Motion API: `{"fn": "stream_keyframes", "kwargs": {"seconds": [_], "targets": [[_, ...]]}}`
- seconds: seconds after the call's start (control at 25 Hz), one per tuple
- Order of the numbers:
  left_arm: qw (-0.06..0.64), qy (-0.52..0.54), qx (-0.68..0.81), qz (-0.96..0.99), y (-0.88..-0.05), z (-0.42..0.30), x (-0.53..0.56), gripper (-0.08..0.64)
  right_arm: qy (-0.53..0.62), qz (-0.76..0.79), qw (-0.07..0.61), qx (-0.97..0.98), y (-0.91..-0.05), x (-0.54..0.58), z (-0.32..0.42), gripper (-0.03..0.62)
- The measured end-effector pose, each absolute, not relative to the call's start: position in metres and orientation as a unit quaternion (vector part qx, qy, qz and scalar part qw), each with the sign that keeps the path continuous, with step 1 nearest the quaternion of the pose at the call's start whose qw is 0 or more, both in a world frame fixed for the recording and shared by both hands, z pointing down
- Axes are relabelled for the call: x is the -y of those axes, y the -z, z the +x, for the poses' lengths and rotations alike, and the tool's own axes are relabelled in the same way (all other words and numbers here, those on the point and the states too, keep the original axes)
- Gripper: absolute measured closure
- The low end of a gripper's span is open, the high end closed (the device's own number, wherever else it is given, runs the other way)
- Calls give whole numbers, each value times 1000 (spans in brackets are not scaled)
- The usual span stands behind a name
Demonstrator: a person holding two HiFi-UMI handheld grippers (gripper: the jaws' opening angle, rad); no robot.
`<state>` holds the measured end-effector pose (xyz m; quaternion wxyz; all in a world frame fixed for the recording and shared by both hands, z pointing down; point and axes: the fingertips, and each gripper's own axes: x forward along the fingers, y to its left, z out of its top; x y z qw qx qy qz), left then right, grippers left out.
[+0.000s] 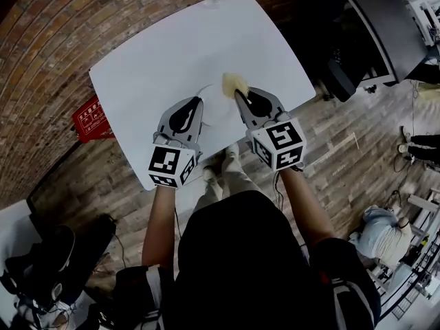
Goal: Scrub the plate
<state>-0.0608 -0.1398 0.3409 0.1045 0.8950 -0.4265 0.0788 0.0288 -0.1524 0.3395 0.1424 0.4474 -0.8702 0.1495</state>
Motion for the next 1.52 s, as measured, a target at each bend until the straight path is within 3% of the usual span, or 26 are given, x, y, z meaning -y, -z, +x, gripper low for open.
{"fn": "stream_keyframes", "kwargs": {"seconds": [0.68,1.32,1.44,1.52], "targets": [[154,-157,411,885,-462,-56,141,541,-188,409,217,866,-436,162,29,554],[194,-185,398,877,-521,-54,138,538,-232,388,254,855,-501,151,29,554],[197,-186,386,882,-526,-53,140,442,-237,388,256,853,-509,151,27,554],[195,-192,378,885,-530,-52,141,420,-241,389,256,851,-512,151,26,554]]}}
